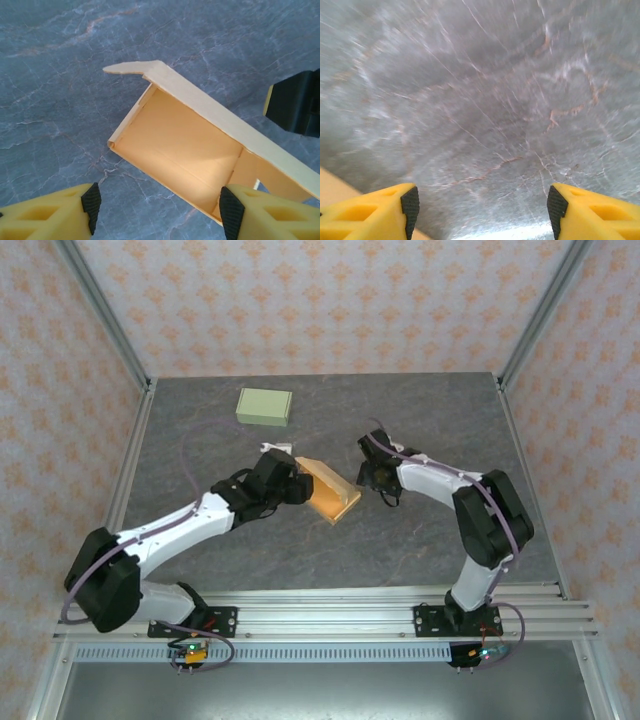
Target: Fold the paper box
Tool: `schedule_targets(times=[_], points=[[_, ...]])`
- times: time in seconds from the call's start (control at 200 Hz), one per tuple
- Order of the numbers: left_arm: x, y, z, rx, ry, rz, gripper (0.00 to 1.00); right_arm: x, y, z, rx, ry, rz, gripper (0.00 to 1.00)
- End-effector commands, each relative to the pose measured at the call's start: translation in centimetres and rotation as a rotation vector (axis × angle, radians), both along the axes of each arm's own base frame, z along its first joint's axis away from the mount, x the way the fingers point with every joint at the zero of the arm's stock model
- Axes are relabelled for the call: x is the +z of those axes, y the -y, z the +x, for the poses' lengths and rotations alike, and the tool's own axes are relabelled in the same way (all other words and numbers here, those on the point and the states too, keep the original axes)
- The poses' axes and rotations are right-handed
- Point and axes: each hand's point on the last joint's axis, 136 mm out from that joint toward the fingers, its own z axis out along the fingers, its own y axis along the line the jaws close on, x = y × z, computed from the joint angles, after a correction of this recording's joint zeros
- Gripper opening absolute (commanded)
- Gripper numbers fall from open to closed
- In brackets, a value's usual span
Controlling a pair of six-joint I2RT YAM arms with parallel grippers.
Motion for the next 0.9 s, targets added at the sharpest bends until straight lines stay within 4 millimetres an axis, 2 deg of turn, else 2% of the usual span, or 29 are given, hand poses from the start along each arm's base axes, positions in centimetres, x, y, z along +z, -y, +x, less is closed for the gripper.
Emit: schedule_targets(times=[0.0, 0.105, 0.21, 0.295, 0.38, 0.541, 0.711, 0.816, 0.896], points=[[2.0, -1.9, -0.1, 0.043, 0.006, 0.006, 0.71, 4.9, -0.1, 0.0, 0.113, 0.034, -0.037, 0.7], [3.5, -3.6, 0.7, 0.098, -0.007, -0.024, 0.73, 6.6, -1.8, -0.8, 0.228, 0.009, 0.006, 0.71], [4.5, -4.8, 1.8, 0.135, -0.018, -0.038, 0.75, 7.4, -3.7, -2.0, 0.334, -0.025, 0.038, 0.73], [5.0, -5.5, 2.8, 0.156, -0.024, -0.038, 0.77, 7.3, -5.0, -2.8, 0.392, -0.052, 0.005, 0.7], [4.8, -6.0, 3.8, 0.176, -0.058, -0.059, 0.79, 6.1, -6.1, -3.7, 0.454, -0.093, -0.064, 0.7], [2.3, -5.8, 5.4, 0.17, -0.158, -0.084, 0.79, 2.6, -7.5, -5.0, 0.532, -0.168, -0.175, 0.73], [-0.9, -4.7, 6.6, 0.13, -0.224, -0.067, 0.79, -1.1, -6.5, -4.8, 0.535, -0.212, -0.377, 0.74], [-2.8, -3.4, 6.9, 0.069, -0.262, -0.083, 0.79, -2.1, -6.2, -4.6, 0.532, -0.219, -0.423, 0.74], [-4.7, -2.8, 7.2, 0.038, -0.299, -0.071, 0.77, -1.8, -6.1, -4.2, 0.523, -0.201, -0.434, 0.74]])
